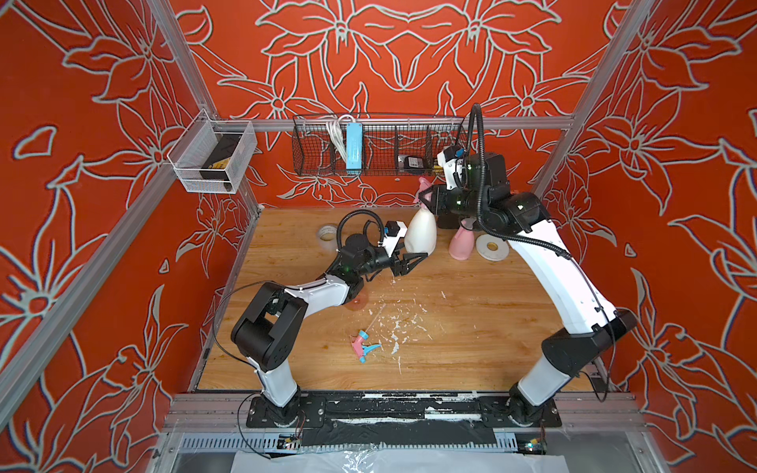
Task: Attach spray nozzles to spray bottles
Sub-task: Insert the spray nozzle into the spray bottle.
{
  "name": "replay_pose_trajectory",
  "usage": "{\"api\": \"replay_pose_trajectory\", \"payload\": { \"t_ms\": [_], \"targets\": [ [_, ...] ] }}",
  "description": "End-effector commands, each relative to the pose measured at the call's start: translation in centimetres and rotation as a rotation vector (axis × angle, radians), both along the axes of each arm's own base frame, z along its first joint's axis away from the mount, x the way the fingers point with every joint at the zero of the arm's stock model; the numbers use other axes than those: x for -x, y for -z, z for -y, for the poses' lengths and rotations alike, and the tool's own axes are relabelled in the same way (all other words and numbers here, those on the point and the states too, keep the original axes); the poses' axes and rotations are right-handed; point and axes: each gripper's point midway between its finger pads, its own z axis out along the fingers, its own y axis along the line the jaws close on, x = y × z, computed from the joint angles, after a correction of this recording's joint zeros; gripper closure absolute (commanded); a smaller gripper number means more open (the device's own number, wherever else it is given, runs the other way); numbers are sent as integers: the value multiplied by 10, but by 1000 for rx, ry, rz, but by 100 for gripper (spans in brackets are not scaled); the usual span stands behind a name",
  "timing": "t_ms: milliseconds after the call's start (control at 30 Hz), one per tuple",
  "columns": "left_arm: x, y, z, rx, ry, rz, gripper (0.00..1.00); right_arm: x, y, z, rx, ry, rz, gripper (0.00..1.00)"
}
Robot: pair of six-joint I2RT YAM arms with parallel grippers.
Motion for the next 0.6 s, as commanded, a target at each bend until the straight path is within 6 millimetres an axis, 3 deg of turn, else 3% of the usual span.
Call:
{"api": "replay_pose_trajectory", "payload": {
  "t_ms": [0,233,567],
  "targets": [
    [6,-17,-2,25,16,55,51,5,-2,1,0,1,13,80],
    [7,-21,-1,49,38,43,51,16,-7,-4,-6,-82,122,93],
    [12,-30,-7,100,75,24,51,31,-2,-3,39,-168,253,94]
  ]
}}
